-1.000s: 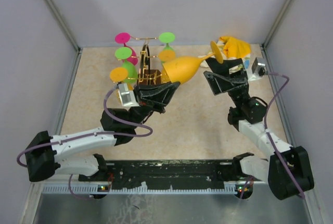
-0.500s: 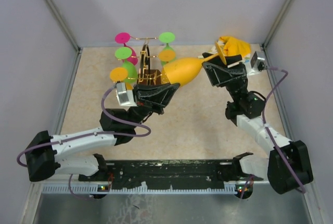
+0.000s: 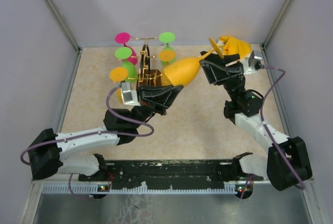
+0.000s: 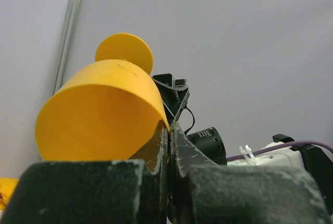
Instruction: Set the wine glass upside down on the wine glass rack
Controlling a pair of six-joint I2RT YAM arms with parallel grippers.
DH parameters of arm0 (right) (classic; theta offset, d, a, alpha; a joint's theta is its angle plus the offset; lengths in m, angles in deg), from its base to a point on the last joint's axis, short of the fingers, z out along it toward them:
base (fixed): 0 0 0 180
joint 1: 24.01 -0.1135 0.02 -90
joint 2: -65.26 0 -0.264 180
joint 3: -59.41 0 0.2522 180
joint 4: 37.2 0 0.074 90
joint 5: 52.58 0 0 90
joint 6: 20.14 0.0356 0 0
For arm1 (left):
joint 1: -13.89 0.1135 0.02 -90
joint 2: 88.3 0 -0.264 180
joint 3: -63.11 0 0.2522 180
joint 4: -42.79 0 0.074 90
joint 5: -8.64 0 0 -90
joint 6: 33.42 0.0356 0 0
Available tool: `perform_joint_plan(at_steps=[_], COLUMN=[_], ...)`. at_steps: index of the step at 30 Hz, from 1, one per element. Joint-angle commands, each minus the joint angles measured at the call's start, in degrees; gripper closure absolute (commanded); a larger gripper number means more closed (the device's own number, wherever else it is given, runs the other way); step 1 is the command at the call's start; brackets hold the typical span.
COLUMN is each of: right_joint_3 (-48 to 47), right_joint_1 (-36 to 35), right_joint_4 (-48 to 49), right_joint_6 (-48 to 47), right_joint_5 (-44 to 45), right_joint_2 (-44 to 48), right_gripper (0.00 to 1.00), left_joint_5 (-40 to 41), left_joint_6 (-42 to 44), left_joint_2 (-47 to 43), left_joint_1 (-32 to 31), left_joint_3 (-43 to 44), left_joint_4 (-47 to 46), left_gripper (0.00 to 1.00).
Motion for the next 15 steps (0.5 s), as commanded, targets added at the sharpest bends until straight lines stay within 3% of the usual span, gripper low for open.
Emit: perform_joint_plan(at_steps=[1,4,9,15], right_joint_3=[-3.1,-3.5,-4.2,-4.3], right_joint_1=[-1.2,-1.3,-1.5,-1.6], right_joint_4=[9.3,9.3,9.3,9.3], right_joint_6=[-2.5,-2.6,-2.6,-3.1], right_joint_5=[-0.3,-0.3,-0.8,-1.0], right_joint_2=[-0.9,-1.1,-1.5,-1.6], right_gripper=[0.49,0.50,0.59,0.81], left_joint_5=[-4.7,-4.6,-4.9,-5.0], left_joint_6=[-3.4,-3.7,-4.5,-3.4], left_joint_2=[1.0,1.5,2.6,2.5], left_joint_1=[-0.7,-0.7,-0.7,-0.7], left_joint_3=[-0.7,-0.7,-0.5,-0.8], left_joint_4=[-1.6,-1.9,-2.8,-2.4], left_gripper=[1.00,1.00,1.00,1.00])
